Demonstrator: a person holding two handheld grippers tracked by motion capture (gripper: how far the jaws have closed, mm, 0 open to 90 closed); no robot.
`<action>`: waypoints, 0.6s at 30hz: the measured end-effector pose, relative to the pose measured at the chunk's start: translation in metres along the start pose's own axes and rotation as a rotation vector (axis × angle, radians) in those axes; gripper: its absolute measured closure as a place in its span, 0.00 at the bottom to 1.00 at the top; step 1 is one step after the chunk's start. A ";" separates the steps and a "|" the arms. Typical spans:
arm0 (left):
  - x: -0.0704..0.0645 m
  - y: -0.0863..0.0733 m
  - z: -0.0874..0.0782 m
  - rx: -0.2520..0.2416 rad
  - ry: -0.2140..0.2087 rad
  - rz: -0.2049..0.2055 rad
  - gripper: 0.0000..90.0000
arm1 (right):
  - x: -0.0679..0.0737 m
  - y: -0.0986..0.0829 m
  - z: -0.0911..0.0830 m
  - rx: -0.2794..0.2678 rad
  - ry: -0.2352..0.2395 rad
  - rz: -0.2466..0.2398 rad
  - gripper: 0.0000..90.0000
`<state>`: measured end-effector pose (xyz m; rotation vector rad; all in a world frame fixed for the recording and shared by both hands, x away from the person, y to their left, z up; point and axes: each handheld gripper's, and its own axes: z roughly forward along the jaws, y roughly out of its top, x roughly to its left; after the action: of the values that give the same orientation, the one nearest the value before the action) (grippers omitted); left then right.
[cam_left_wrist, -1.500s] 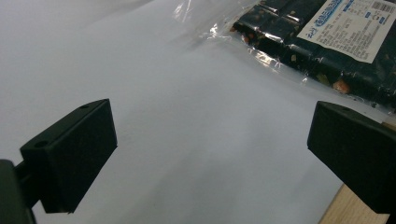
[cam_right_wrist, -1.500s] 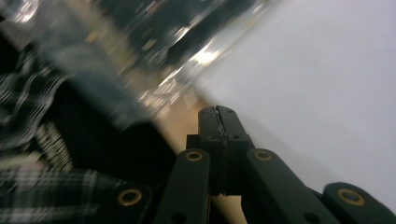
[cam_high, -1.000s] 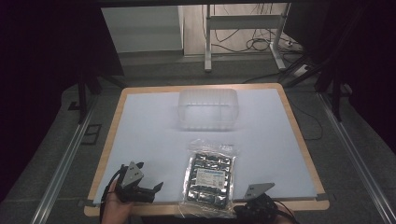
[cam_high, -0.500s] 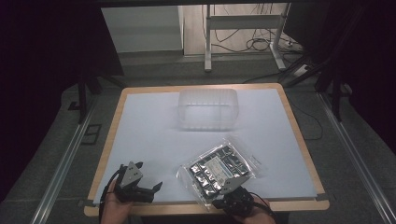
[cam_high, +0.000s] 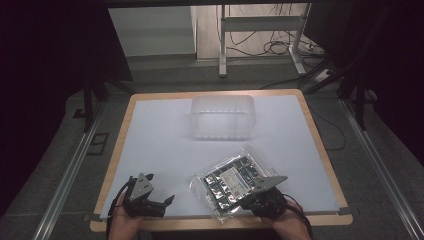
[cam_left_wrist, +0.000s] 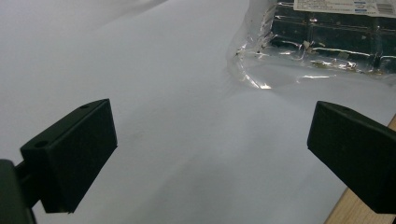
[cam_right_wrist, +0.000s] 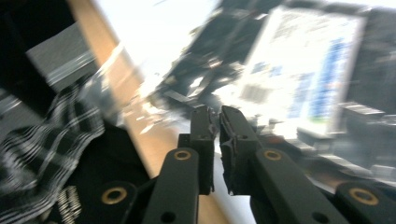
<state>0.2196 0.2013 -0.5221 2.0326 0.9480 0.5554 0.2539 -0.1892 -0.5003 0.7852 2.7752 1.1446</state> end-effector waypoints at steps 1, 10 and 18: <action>0.000 0.000 0.000 0.000 0.000 0.000 0.01 | -0.004 0.001 -0.003 -0.011 -0.016 0.001 0.90; -0.001 0.000 0.002 0.008 0.000 0.003 0.01 | -0.037 0.012 -0.022 -0.053 -0.116 0.022 0.84; 0.000 -0.001 0.002 0.009 0.001 0.000 0.01 | -0.062 0.024 -0.031 -0.077 -0.208 0.033 0.80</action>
<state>0.2204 0.2005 -0.5238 2.0407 0.9527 0.5536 0.3116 -0.2238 -0.4709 0.8891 2.5435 1.0988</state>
